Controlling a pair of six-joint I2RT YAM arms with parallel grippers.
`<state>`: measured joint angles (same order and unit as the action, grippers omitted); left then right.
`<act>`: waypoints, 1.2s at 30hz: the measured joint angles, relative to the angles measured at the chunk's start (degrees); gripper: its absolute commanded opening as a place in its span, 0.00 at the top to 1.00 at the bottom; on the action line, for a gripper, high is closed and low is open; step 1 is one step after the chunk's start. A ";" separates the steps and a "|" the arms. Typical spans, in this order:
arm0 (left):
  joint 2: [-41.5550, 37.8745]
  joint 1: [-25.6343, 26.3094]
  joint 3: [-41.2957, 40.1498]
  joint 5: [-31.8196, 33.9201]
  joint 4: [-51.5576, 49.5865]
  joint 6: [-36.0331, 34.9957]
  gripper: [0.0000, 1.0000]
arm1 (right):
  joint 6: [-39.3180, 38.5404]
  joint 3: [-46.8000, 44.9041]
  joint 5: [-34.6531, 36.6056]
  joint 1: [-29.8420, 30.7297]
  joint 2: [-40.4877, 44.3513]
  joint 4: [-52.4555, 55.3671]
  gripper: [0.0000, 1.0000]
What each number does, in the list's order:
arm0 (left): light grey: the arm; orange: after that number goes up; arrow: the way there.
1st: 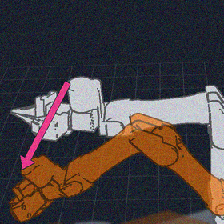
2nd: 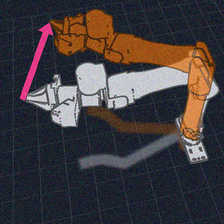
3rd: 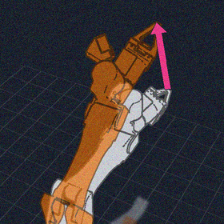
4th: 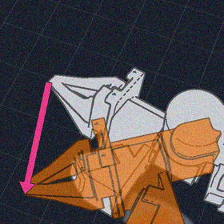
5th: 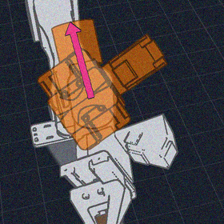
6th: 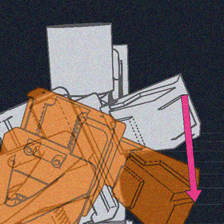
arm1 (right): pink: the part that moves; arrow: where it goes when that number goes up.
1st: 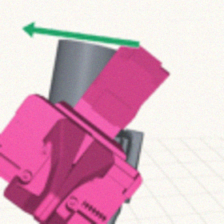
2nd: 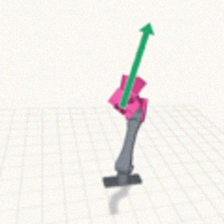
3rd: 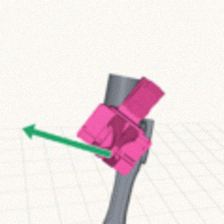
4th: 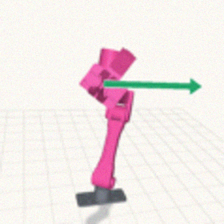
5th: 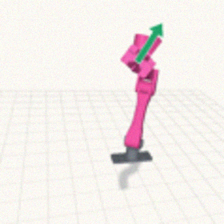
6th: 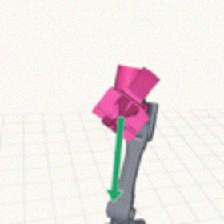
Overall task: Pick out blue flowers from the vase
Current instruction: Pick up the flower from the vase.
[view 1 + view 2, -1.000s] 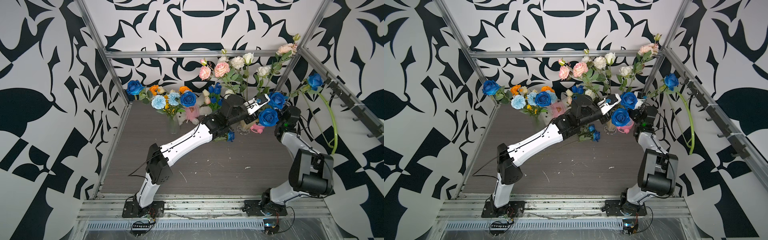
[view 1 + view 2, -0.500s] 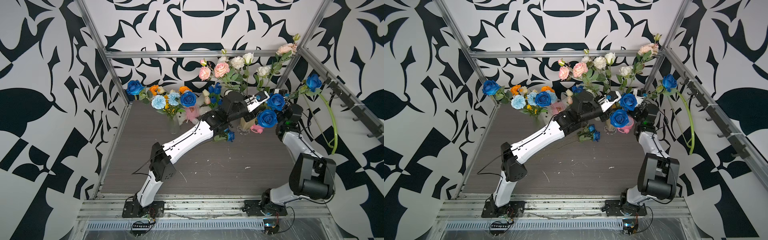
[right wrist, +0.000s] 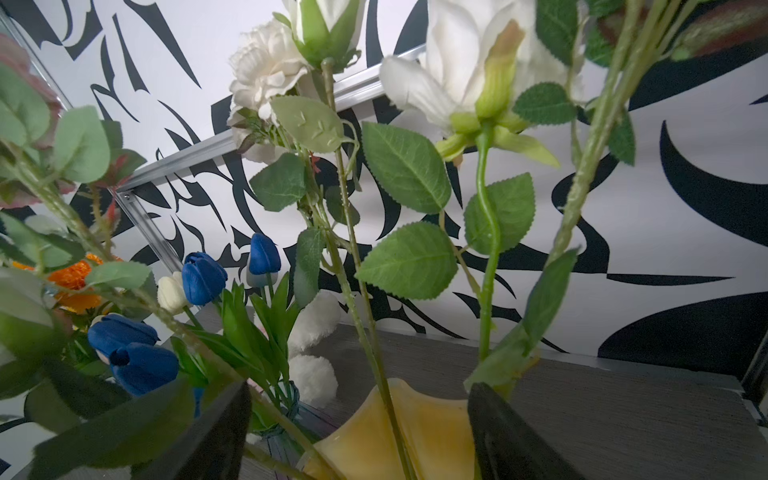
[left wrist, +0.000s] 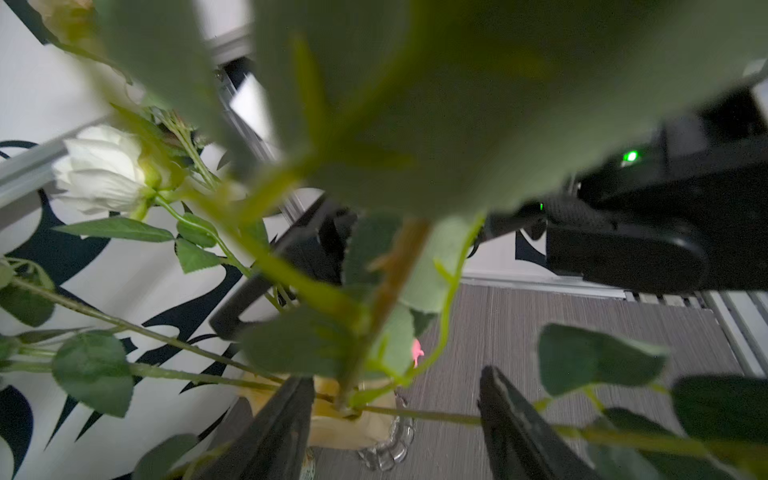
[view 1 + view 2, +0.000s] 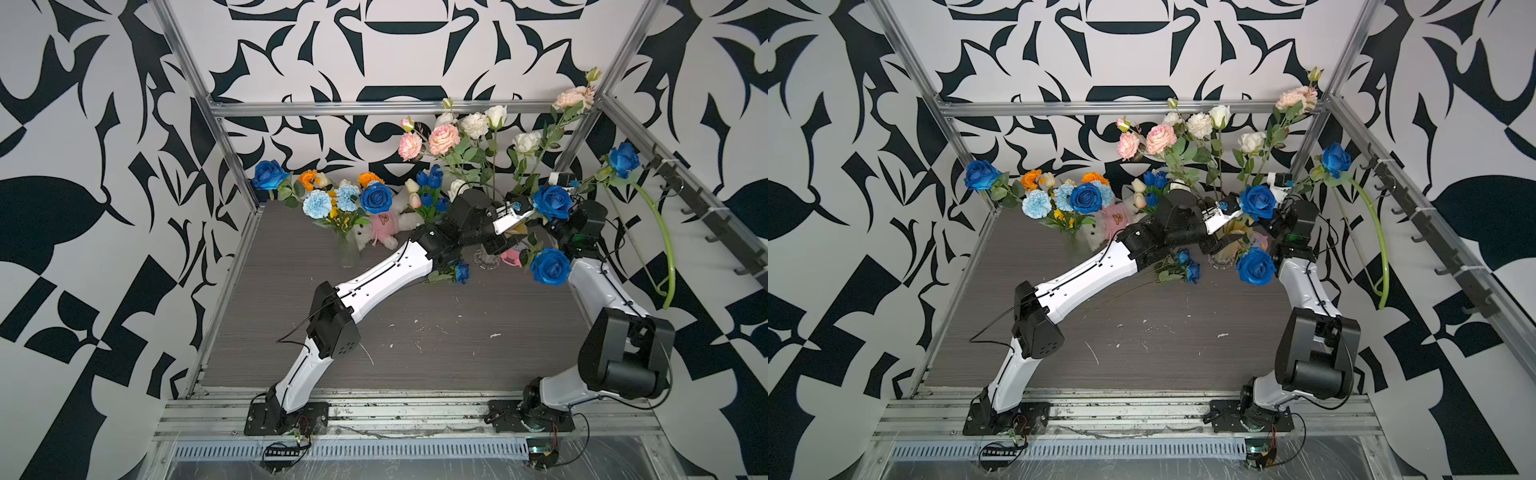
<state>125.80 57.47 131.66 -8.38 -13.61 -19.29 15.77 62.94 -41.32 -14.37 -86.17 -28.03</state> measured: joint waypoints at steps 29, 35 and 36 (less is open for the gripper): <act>8.96 -2.03 12.02 6.03 9.20 -0.72 1.00 | -1.40 0.11 0.55 0.59 0.00 3.48 0.19; 8.22 -2.03 13.40 5.99 9.94 -2.64 1.00 | -1.46 0.11 2.38 0.59 -0.24 4.48 0.19; 7.91 -2.03 13.75 5.99 9.97 -3.13 1.00 | -1.46 0.11 2.62 0.59 -0.31 4.48 0.19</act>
<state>133.71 55.44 145.40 -2.39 -3.64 -22.41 14.31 63.05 -38.70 -13.78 -86.48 -23.55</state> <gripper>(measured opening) 0.059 0.812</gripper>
